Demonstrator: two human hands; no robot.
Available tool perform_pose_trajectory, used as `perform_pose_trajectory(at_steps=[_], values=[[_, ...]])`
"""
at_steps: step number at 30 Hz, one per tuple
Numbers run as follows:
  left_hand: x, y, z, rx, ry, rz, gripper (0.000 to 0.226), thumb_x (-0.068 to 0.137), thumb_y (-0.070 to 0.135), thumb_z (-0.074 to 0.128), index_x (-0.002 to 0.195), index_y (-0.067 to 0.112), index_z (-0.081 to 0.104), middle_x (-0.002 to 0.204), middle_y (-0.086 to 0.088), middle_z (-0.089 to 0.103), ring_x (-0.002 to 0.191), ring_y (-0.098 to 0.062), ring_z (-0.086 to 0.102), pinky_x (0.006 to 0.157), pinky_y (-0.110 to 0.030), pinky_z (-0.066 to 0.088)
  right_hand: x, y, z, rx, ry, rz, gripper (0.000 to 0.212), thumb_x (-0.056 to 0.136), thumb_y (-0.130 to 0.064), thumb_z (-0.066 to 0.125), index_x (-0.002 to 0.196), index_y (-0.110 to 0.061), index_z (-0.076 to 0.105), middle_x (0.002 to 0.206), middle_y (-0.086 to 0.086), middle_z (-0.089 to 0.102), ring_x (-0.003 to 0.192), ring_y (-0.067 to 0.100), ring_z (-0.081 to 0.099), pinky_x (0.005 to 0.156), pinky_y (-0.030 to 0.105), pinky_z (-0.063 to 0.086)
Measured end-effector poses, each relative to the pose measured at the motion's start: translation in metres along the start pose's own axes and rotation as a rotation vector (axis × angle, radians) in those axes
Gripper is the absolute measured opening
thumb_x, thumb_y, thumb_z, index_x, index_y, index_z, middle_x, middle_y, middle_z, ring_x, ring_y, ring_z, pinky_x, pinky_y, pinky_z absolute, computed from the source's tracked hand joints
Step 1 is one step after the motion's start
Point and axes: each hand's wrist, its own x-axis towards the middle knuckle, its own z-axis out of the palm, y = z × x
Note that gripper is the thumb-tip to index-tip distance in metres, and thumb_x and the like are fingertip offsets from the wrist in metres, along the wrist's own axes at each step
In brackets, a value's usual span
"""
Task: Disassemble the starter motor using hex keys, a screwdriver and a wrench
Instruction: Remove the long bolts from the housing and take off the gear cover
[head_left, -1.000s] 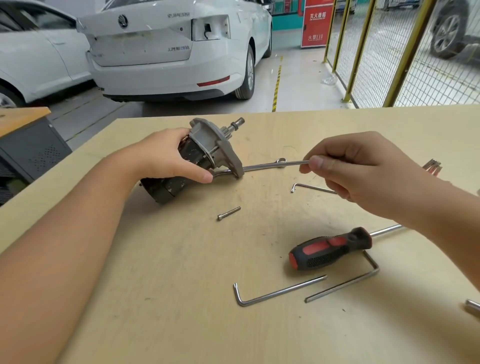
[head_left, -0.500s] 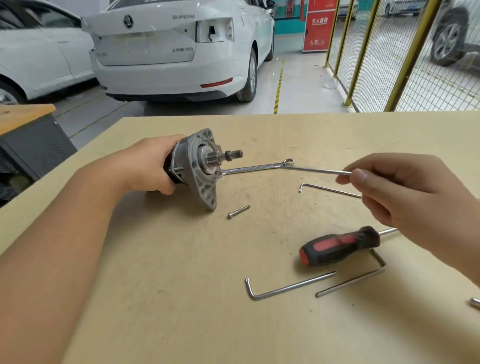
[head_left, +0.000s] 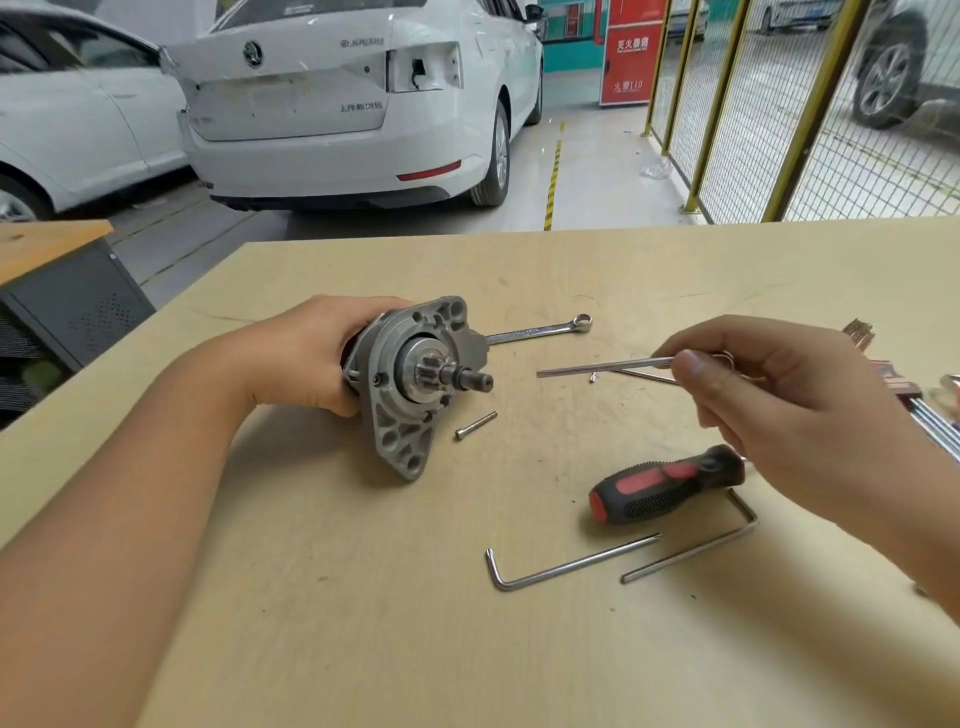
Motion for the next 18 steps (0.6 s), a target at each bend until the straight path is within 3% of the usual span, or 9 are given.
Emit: perform_pose_trajectory(at_steps=[4,10,14,18], values=[[0.004,0.017,0.010,0.004,-0.012,0.088,0.101,0.064,-0.001,0.090,0.126,0.070,0.053,0.120,0.028,0.070,0.112,0.005,0.065,0.094,-0.032,0.057,-0.001,0.001,0.002,-0.029,0.026,0.026,0.021,0.101,-0.018,0.062,0.088,-0.032,0.071,0.062,-0.005,0.063,0.052,0.007,0.057,0.047,0.008,0.036],[0.006,0.032,0.022,-0.043,0.015,0.172,0.101,0.069,0.001,0.091,0.134,0.066,0.052,0.133,0.030,0.064,0.124,0.003,0.061,0.104,-0.036,0.054,-0.006,-0.006,0.009,-0.019,0.129,-0.007,0.018,0.100,-0.024,0.063,0.084,-0.030,0.069,0.062,-0.003,0.065,0.053,0.007,0.059,0.050,0.008,0.037],[0.008,0.038,0.028,-0.043,0.019,0.206,0.097,0.071,0.003,0.090,0.138,0.061,0.053,0.135,0.028,0.064,0.126,0.000,0.062,0.105,-0.043,0.054,-0.014,-0.015,0.019,0.103,0.143,-0.045,0.018,0.099,-0.013,0.063,0.084,-0.021,0.069,0.060,0.005,0.060,0.050,0.003,0.054,0.046,0.005,0.041],[0.008,0.043,0.030,-0.016,0.023,0.217,0.094,0.071,0.007,0.088,0.142,0.057,0.052,0.136,0.027,0.064,0.127,-0.002,0.061,0.105,-0.044,0.054,-0.015,-0.019,0.026,0.116,0.147,-0.081,0.017,0.101,-0.021,0.061,0.086,-0.023,0.068,0.059,0.003,0.061,0.053,0.008,0.053,0.053,0.009,0.039]])
